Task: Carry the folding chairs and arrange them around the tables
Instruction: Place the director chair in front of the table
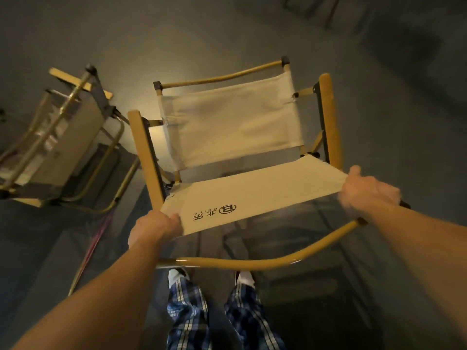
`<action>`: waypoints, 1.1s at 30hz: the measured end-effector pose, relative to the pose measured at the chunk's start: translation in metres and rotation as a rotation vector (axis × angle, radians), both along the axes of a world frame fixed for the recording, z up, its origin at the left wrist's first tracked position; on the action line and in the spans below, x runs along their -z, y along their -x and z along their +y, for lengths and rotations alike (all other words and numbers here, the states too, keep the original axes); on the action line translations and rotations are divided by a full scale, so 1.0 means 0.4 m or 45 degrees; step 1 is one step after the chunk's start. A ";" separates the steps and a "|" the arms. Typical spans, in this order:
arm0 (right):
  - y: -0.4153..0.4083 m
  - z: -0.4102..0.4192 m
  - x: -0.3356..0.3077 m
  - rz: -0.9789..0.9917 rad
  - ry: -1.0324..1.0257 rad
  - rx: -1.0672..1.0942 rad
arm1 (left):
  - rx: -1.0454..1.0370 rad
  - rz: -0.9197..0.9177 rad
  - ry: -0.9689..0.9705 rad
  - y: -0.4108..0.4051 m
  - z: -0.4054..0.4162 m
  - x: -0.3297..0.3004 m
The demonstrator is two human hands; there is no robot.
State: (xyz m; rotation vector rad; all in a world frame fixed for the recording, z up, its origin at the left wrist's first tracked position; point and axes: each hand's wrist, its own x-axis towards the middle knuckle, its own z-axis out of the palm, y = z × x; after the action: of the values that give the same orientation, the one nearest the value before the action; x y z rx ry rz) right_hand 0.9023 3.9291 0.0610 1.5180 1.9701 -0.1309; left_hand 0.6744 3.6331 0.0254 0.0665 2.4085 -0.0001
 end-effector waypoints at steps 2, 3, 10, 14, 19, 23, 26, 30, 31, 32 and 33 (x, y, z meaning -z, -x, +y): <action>0.038 0.029 -0.091 0.059 -0.072 0.027 | -0.021 0.070 -0.078 0.040 0.027 -0.065; 0.058 0.042 -0.148 0.099 -0.118 0.031 | -0.045 0.118 -0.132 0.064 0.040 -0.109; 0.194 0.054 -0.495 0.356 -0.324 -0.016 | -0.129 0.339 -0.456 0.216 0.080 -0.419; 0.325 0.006 -0.646 0.485 -0.386 -0.128 | -0.226 0.471 -0.558 0.313 -0.003 -0.573; 0.552 -0.138 -0.721 0.629 -0.397 -0.309 | -0.432 0.646 -0.516 0.413 -0.228 -0.672; 0.739 -0.316 -0.727 0.687 -0.292 -0.526 | -0.604 0.701 -0.381 0.471 -0.474 -0.687; 0.880 -0.479 -0.726 0.679 -0.192 -0.725 | -0.770 0.702 -0.299 0.487 -0.668 -0.682; 1.056 -0.743 -0.708 0.698 -0.069 -0.997 | -1.012 0.724 -0.227 0.485 -0.951 -0.658; 1.083 -0.795 -0.705 0.703 -0.052 -1.055 | -1.055 0.715 -0.198 0.481 -1.003 -0.651; 1.109 -0.852 -0.700 0.709 -0.033 -1.115 | -1.100 0.701 -0.167 0.476 -1.058 -0.644; 1.141 -0.917 -0.689 0.716 -0.013 -1.173 | -1.155 0.684 -0.133 0.467 -1.120 -0.638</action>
State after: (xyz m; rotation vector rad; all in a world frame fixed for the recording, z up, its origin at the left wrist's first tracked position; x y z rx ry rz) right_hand 0.4460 3.5622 0.3365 0.4600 2.9153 -0.1589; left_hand 0.4875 3.1850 0.2807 -1.0961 2.7354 0.5864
